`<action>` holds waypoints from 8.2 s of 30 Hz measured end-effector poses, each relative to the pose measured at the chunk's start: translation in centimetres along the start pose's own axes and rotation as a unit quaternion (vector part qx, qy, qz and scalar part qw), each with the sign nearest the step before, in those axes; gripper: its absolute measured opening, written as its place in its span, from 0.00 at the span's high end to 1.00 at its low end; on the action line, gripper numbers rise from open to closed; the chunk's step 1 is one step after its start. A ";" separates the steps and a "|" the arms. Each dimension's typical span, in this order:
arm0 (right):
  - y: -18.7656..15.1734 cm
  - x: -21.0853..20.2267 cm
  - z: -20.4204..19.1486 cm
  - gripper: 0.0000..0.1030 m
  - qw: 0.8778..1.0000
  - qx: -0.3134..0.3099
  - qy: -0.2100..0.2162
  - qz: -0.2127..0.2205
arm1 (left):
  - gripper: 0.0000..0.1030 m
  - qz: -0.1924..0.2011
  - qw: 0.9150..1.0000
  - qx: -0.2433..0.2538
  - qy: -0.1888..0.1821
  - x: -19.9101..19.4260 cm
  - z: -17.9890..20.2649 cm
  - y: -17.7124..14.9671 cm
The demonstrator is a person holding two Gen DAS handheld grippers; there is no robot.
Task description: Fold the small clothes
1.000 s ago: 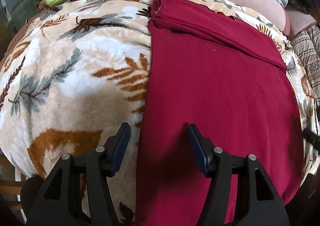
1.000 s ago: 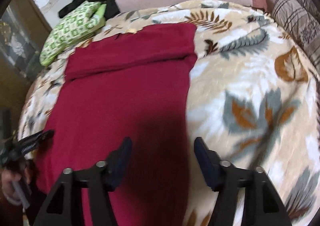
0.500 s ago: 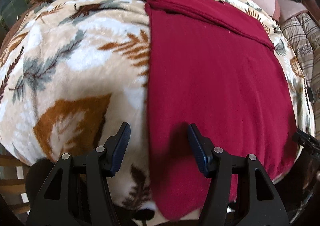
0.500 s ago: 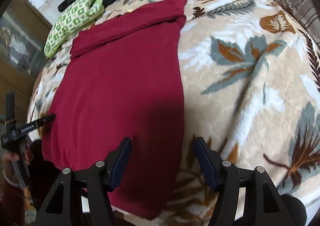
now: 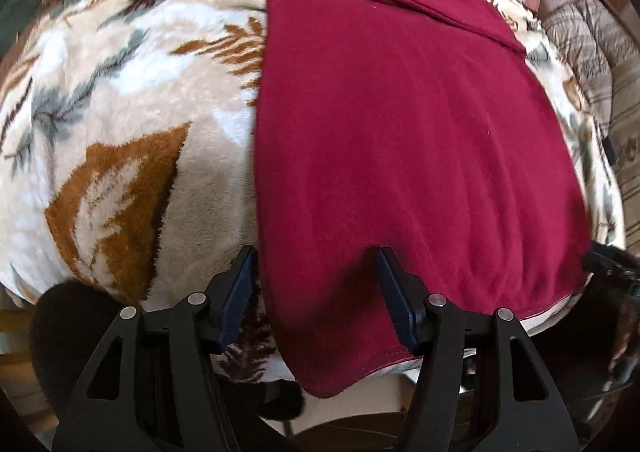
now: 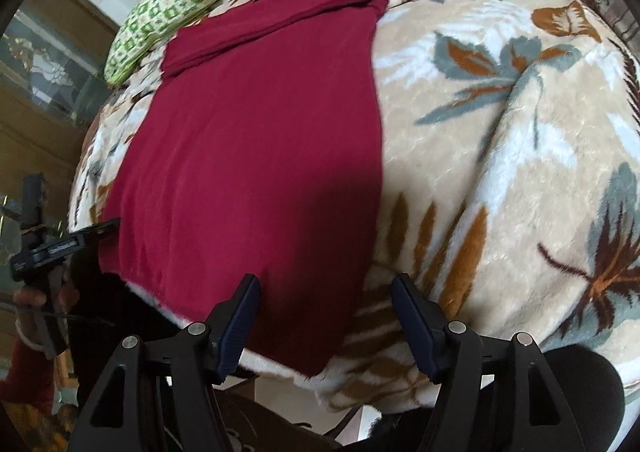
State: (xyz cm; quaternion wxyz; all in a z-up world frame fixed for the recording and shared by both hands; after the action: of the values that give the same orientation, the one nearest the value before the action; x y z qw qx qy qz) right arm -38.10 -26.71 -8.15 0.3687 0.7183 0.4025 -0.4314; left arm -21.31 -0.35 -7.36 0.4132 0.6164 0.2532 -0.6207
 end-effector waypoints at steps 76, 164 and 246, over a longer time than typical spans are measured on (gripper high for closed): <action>15.3 -7.1 -2.5 0.89 0.966 0.005 0.188 0.178 | 0.94 0.094 0.990 -0.011 -0.102 -6.2 -0.1 13.0; 28.8 1.7 1.9 0.53 0.987 0.016 -0.123 0.100 | 0.35 0.087 0.990 -0.096 0.052 0.3 -4.8 23.6; 43.4 14.4 -24.4 0.39 0.983 -0.181 -0.038 0.004 | 0.33 0.088 0.978 -0.177 -0.061 2.5 -8.7 24.1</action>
State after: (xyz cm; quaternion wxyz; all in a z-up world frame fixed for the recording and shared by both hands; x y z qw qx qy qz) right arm 13.04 -19.10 -4.74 0.5097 0.6243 0.4563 -0.3772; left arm 3.65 -6.49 -6.03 0.5837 0.5141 0.2784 -0.5634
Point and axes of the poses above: each gripper's, at about its wrist camera, not at the fingertips, and x roughly the way its jaws point, z to its right, y to its top, the point moved 8 cm from there along x, roughly the way its jaws point, and after that the axes turned 9 degrees about -z, right-handed, at the moved point
